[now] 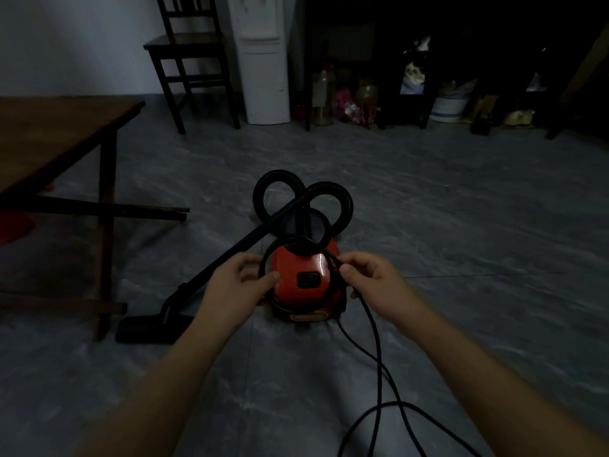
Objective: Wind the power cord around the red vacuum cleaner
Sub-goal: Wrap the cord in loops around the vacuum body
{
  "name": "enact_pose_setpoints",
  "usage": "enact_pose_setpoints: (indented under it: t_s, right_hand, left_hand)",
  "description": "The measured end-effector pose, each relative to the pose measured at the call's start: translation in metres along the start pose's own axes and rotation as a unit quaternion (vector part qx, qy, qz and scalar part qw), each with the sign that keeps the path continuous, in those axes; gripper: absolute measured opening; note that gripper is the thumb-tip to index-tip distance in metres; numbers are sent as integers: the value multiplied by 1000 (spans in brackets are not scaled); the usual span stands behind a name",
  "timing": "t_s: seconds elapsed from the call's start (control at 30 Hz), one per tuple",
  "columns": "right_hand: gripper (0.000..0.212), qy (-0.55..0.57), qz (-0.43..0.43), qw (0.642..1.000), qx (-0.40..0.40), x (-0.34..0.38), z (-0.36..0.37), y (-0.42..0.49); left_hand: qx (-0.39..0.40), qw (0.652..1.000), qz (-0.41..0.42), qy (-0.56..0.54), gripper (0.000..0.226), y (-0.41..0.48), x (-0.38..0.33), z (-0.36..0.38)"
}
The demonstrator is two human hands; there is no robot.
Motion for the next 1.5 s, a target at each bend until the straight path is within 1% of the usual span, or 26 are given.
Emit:
enact_pose_setpoints:
  t_s: [0.07, 0.17, 0.23, 0.33, 0.4, 0.53, 0.6, 0.67, 0.8, 1.0, 1.13, 1.23, 1.3, 1.5]
  right_hand:
    - [21, -18, -9, 1000, 13, -1, 0, -1]
    - [19, -43, -9, 999, 32, -6, 2, -2]
    - [18, -42, 6, 998, 55, -6, 4, -5]
    - [17, -48, 20, 996, 77, -4, 4, -9]
    - [17, -35, 33, 996, 81, 0, 1, -11]
    - [23, 18, 80, 994, 69, 3, -1, -11]
    - [25, 18, 86, 994, 64, 3, 0, -11]
    - [22, 16, 89, 994, 63, 4, 2, -11]
    - [17, 28, 82, 994, 66, 8, 10, -13]
    - [19, 52, 75, 996, 25, 10, 12, -9]
    - [24, 52, 67, 995, 51, 8, 11, -8]
    - [21, 29, 47, 996, 70, 7, 12, -9]
    - [20, 32, 31, 996, 75, 8, 12, -9]
    - [24, -2, -9, 996, 85, 4, 12, -7]
  left_hand:
    - [-10, 996, 74, 53, 29, -1, 0, 1]
    - [29, 977, 173, 120, 35, -8, -2, 8]
    - [63, 966, 205, 146, 42, -14, -4, 14]
    - [94, 955, 229, 163, 39, -21, -5, 20]
    - [100, 955, 225, 165, 36, -24, -6, 22]
    - [104, 971, 179, 118, 34, -24, -7, 24]
    - [102, 973, 176, 105, 35, -25, -6, 26]
    - [101, 972, 182, 109, 37, -27, -5, 28]
    - [95, 974, 174, 106, 32, -29, -6, 28]
    - [56, 991, 113, 45, 18, -28, -11, 31]
    - [16, 994, 102, 36, 15, -23, -12, 27]
    - [-3, 997, 80, 15, 16, -21, -11, 24]
    - [-1, 998, 66, 6, 17, -20, -7, 23]
    - [53, 997, 60, 15, 15, -13, -7, 21]
Point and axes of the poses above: each hand's wrist, its own y-axis towards the middle knuckle, its own z-axis out of the palm, x = y × z, the point moved 1 cm from there along y, towards the middle knuckle, and after that the axes turned 10 degrees about -x, right-handed, at the moved point
